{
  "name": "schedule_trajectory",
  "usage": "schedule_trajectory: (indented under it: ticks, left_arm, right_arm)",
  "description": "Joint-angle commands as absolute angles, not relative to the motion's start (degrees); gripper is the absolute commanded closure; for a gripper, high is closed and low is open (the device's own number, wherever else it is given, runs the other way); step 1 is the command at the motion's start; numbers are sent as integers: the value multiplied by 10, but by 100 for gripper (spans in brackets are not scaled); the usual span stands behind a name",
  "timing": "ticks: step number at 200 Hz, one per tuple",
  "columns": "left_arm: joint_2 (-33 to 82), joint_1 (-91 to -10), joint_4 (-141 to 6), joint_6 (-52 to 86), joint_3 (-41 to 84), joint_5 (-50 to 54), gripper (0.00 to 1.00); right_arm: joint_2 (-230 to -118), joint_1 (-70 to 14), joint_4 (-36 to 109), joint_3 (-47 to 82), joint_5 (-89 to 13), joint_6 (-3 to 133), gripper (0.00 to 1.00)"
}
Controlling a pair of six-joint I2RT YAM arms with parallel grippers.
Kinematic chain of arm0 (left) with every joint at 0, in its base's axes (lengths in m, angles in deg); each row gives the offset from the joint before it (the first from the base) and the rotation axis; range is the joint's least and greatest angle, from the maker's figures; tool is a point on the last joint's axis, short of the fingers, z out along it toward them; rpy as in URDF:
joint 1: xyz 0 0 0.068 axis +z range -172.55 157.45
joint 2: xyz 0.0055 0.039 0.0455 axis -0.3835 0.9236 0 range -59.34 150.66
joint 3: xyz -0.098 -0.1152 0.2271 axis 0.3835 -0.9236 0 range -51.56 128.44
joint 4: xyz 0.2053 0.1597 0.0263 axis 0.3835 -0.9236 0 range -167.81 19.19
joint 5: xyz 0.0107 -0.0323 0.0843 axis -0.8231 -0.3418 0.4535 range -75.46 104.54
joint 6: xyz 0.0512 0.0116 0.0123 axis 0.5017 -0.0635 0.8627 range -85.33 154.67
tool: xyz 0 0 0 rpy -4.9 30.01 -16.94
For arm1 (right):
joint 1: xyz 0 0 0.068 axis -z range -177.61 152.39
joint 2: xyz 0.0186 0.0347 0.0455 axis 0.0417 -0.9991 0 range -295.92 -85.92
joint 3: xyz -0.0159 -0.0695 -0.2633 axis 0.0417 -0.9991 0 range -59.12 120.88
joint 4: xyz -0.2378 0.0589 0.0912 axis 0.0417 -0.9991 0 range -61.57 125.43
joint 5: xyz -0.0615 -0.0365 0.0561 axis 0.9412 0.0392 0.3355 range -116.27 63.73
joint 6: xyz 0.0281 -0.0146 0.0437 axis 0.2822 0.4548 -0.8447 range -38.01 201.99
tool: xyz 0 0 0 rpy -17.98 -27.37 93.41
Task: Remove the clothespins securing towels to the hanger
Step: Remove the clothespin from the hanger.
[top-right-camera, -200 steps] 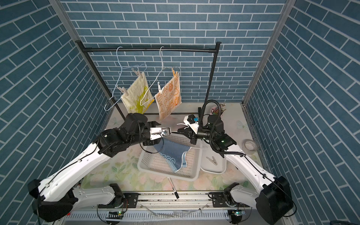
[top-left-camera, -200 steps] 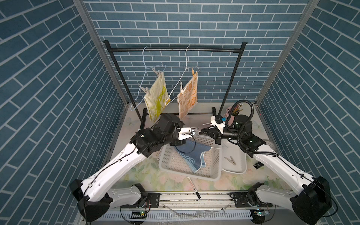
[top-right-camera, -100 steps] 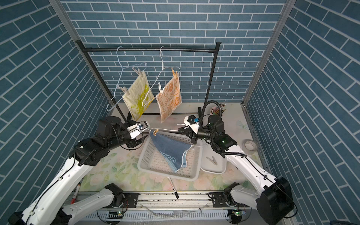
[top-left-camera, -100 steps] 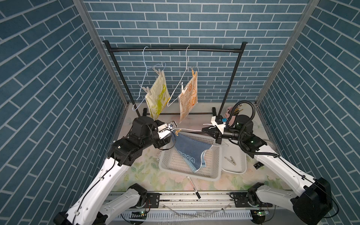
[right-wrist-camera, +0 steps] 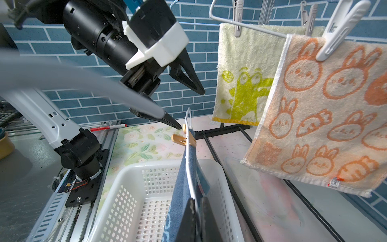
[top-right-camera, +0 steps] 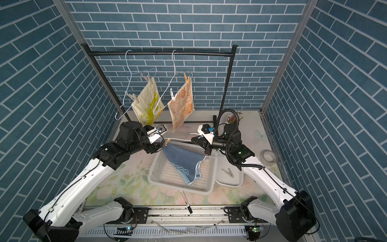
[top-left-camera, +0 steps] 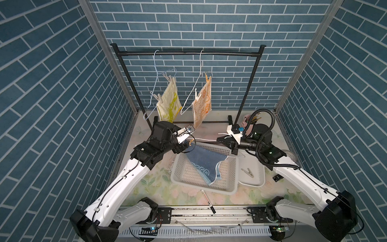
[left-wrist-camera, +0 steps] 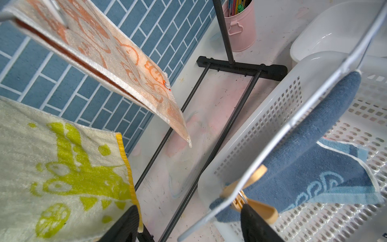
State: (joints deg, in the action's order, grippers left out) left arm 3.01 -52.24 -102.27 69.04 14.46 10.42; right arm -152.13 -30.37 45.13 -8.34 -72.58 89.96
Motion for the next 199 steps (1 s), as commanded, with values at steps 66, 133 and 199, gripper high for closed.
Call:
schedule_trajectory:
  ticks: [66, 133, 199]
  left_arm:
    - [59, -523, -946, 647, 116, 74, 22]
    - [1, -523, -1005, 647, 127, 42, 19]
    - [-45, -463, -1114, 660, 196, 10, 15]
  right_arm:
    - [-1509, -316, 505, -96, -718, 874, 100]
    - [-1495, -324, 483, -105, -654, 954, 100]
    - [-1471, -387, 461, -134, -550, 1203, 100]
